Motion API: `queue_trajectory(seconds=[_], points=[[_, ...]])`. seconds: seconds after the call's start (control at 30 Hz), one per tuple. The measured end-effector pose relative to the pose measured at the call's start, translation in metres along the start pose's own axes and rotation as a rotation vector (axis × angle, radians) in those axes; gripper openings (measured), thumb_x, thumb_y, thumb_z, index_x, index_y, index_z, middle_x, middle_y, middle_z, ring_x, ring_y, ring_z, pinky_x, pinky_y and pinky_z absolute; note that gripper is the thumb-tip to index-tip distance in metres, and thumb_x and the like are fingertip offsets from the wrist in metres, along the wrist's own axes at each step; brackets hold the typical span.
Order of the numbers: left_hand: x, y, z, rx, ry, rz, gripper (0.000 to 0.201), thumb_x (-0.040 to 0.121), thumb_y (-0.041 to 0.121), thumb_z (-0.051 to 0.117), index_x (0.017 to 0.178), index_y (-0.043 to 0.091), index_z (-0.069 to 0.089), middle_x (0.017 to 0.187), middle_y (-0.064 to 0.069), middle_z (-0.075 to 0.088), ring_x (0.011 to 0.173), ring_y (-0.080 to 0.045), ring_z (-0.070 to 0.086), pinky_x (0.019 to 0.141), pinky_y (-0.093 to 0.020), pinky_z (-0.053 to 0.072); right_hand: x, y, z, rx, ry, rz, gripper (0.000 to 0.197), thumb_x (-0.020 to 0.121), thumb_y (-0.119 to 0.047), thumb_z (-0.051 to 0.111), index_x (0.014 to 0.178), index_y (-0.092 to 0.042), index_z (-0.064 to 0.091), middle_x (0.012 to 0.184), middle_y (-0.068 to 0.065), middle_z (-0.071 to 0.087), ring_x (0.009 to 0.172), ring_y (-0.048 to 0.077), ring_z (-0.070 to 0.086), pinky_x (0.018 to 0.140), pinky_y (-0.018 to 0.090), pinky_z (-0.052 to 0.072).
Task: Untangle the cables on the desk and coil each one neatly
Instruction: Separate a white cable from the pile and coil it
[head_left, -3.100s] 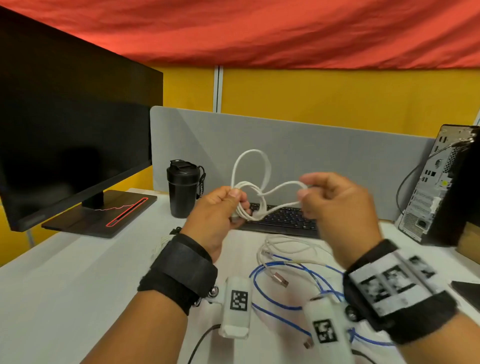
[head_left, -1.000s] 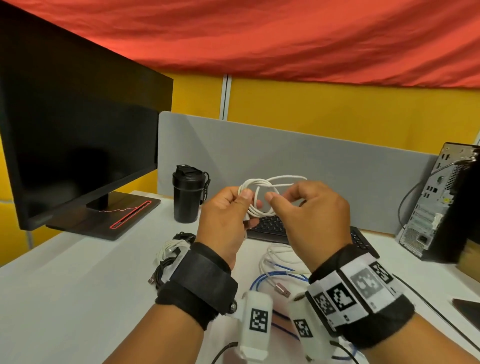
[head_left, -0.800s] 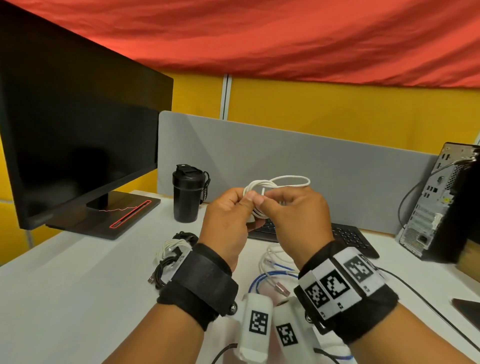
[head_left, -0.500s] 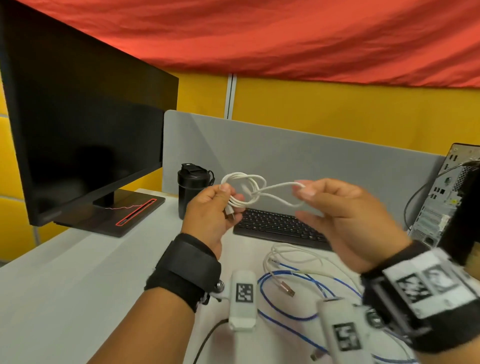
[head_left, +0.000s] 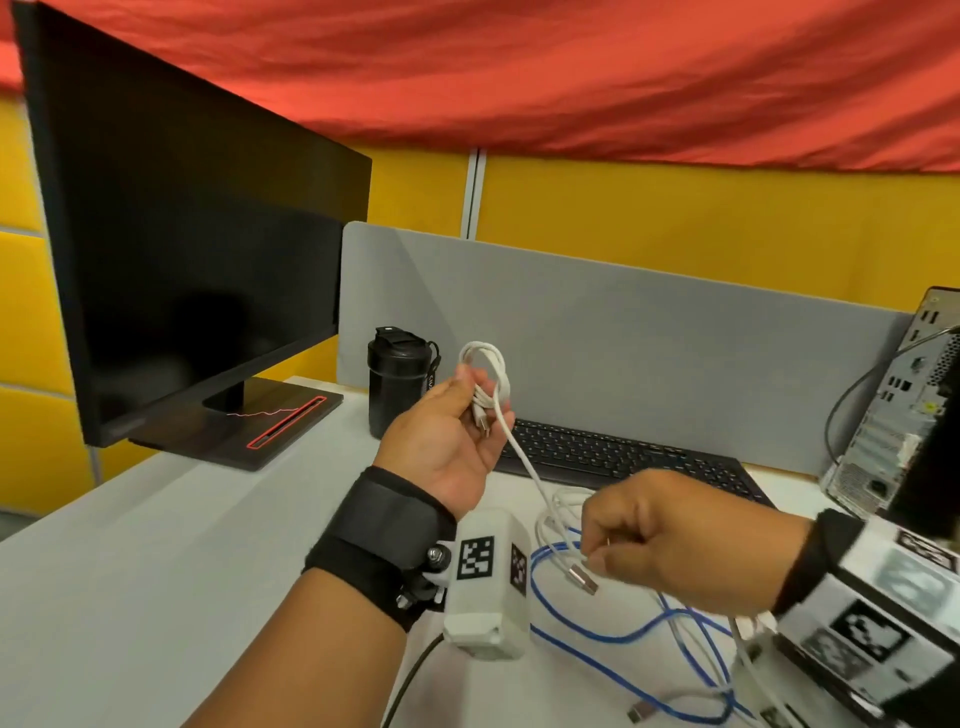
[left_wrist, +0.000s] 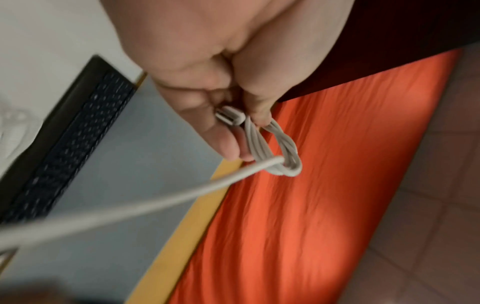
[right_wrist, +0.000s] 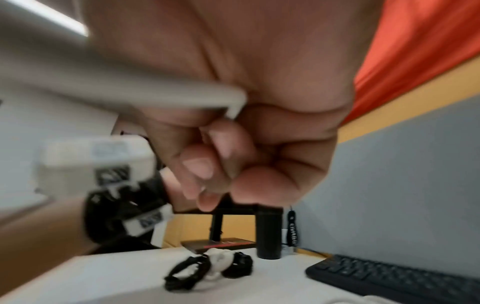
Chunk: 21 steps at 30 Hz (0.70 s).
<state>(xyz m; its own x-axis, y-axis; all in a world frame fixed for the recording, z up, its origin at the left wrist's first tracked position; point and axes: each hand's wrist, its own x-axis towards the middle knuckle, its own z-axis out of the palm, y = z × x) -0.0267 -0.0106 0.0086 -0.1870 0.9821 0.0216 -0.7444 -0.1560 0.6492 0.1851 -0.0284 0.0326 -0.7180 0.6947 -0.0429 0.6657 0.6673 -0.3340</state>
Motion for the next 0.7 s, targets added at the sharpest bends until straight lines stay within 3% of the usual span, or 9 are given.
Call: queue_trajectory(seconds=[0.07, 0.13, 0.23, 0.33, 0.4, 0.47, 0.57, 0.63, 0.7], points=[[-0.008, -0.001, 0.007, -0.004, -0.111, -0.057, 0.016, 0.085, 0.031, 0.065, 0.081, 0.017, 0.069, 0.062, 0.003, 0.065, 0.051, -0.006, 0.065, 0.05, -0.02, 0.056, 0.013, 0.007, -0.01, -0.122, 0.119, 0.111, 0.015, 0.091, -0.029, 0.063, 0.079, -0.032, 0.07, 0.076, -0.019, 0.067, 0.071, -0.002, 0.062, 0.065, 0.015, 0.048], [-0.015, -0.004, 0.012, 0.044, -0.23, -0.076, 0.016, 0.082, 0.032, 0.065, 0.082, 0.017, 0.07, 0.066, 0.001, 0.062, 0.053, -0.008, 0.063, 0.054, -0.023, 0.058, 0.026, 0.016, -0.02, -0.113, 0.285, 0.214, 0.014, 0.09, -0.024, 0.062, 0.081, -0.025, 0.073, 0.077, -0.012, 0.07, 0.072, 0.003, 0.063, 0.064, 0.018, 0.05], [-0.016, -0.012, 0.011, 0.297, -0.307, 0.028, 0.026, 0.084, 0.033, 0.061, 0.095, 0.009, 0.067, 0.08, -0.006, 0.066, 0.069, -0.016, 0.065, 0.069, -0.032, 0.056, 0.037, 0.022, -0.036, -0.064, 0.516, 0.283, 0.016, 0.09, -0.021, 0.061, 0.077, -0.019, 0.07, 0.068, -0.005, 0.065, 0.065, 0.012, 0.06, 0.057, 0.023, 0.045], [-0.015, -0.018, 0.009, 0.564, -0.352, 0.053, 0.026, 0.1, 0.027, 0.052, 0.105, 0.004, 0.064, 0.103, -0.019, 0.069, 0.093, -0.024, 0.066, 0.087, -0.038, 0.053, 0.037, 0.019, -0.048, 0.265, 0.725, 0.273, 0.018, 0.091, -0.016, 0.061, 0.074, -0.013, 0.065, 0.059, 0.002, 0.064, 0.053, 0.018, 0.057, 0.057, 0.032, 0.051], [-0.016, -0.022, 0.007, 0.645, -0.408, 0.014, 0.023, 0.104, 0.024, 0.048, 0.094, 0.011, 0.064, 0.097, -0.017, 0.073, 0.09, -0.024, 0.07, 0.088, -0.04, 0.056, 0.034, 0.012, -0.05, 0.507, 0.792, 0.233, 0.016, 0.091, -0.011, 0.061, 0.075, -0.011, 0.064, 0.059, 0.004, 0.064, 0.049, 0.016, 0.057, 0.054, 0.033, 0.053], [-0.015, -0.023, 0.005, 0.646, -0.415, 0.046, 0.026, 0.104, 0.023, 0.049, 0.087, 0.015, 0.067, 0.082, -0.007, 0.072, 0.078, -0.018, 0.069, 0.078, -0.035, 0.059, 0.027, 0.004, -0.046, 0.617, 0.815, 0.154, 0.013, 0.092, -0.008, 0.061, 0.079, -0.01, 0.063, 0.061, 0.004, 0.064, 0.051, 0.014, 0.057, 0.052, 0.028, 0.054], [-0.007, -0.021, 0.002, 0.632, -0.25, 0.198, 0.022, 0.102, 0.02, 0.053, 0.092, 0.014, 0.071, 0.076, -0.004, 0.068, 0.072, -0.014, 0.065, 0.07, -0.029, 0.057, 0.007, 0.0, -0.036, 0.668, 0.691, 0.063, 0.008, 0.09, -0.003, 0.064, 0.082, -0.005, 0.063, 0.06, 0.009, 0.062, 0.05, 0.013, 0.056, 0.046, 0.019, 0.047], [-0.005, -0.021, 0.002, 0.629, -0.166, 0.271, 0.019, 0.1, 0.017, 0.056, 0.093, 0.016, 0.073, 0.081, -0.007, 0.071, 0.074, -0.014, 0.066, 0.073, -0.032, 0.058, -0.005, 0.002, -0.029, 0.501, 0.485, 0.097, 0.009, 0.088, -0.004, 0.067, 0.08, -0.008, 0.065, 0.063, 0.014, 0.061, 0.053, 0.013, 0.057, 0.05, 0.022, 0.05], [-0.005, -0.025, 0.003, 0.671, -0.137, 0.352, 0.016, 0.099, 0.014, 0.059, 0.095, 0.019, 0.074, 0.078, -0.004, 0.073, 0.073, -0.013, 0.069, 0.077, -0.039, 0.06, -0.009, 0.003, -0.023, 0.182, 0.384, 0.172, 0.008, 0.086, -0.014, 0.071, 0.08, -0.018, 0.067, 0.071, 0.005, 0.067, 0.062, 0.011, 0.06, 0.066, 0.033, 0.056]])
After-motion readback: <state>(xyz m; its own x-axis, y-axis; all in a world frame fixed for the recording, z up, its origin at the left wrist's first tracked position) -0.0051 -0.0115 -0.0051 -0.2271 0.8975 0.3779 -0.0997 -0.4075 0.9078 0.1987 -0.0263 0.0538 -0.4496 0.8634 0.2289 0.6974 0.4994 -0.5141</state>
